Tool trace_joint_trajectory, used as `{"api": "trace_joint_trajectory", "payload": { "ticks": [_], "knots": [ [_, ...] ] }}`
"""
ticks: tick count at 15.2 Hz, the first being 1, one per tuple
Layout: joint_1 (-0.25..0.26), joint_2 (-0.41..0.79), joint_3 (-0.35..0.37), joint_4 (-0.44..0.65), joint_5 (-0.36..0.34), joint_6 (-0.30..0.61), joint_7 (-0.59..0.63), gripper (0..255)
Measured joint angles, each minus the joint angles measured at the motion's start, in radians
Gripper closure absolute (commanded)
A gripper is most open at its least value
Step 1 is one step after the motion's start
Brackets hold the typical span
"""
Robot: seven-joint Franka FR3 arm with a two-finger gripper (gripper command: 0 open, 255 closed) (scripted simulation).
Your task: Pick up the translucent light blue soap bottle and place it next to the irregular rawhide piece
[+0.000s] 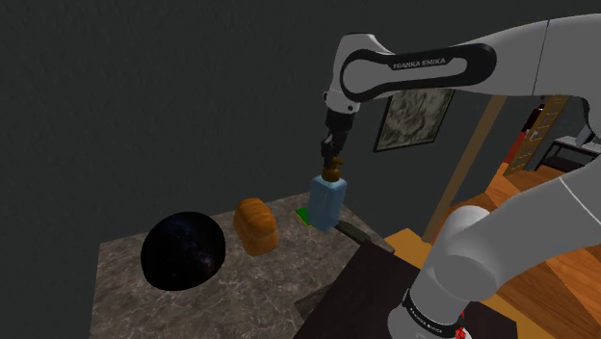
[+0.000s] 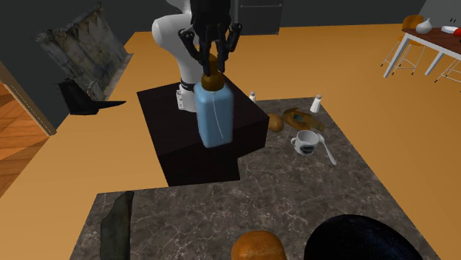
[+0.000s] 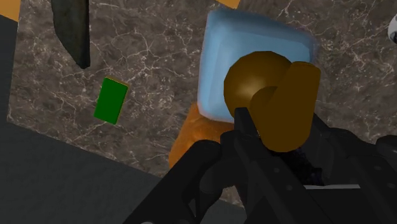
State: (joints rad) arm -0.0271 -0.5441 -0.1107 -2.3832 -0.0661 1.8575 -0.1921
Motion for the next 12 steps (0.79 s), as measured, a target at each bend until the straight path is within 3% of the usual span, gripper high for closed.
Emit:
{"api": "trace_joint_trajectory", "payload": {
  "ticks": [7,12],
  "knots": [
    [-0.05,0.148,-0.132,0.136,-0.035,0.02,-0.169,255],
    [-0.071,0.286,-0.211,0.271,-0.02,0.025,-0.282,255]
  ]
}}
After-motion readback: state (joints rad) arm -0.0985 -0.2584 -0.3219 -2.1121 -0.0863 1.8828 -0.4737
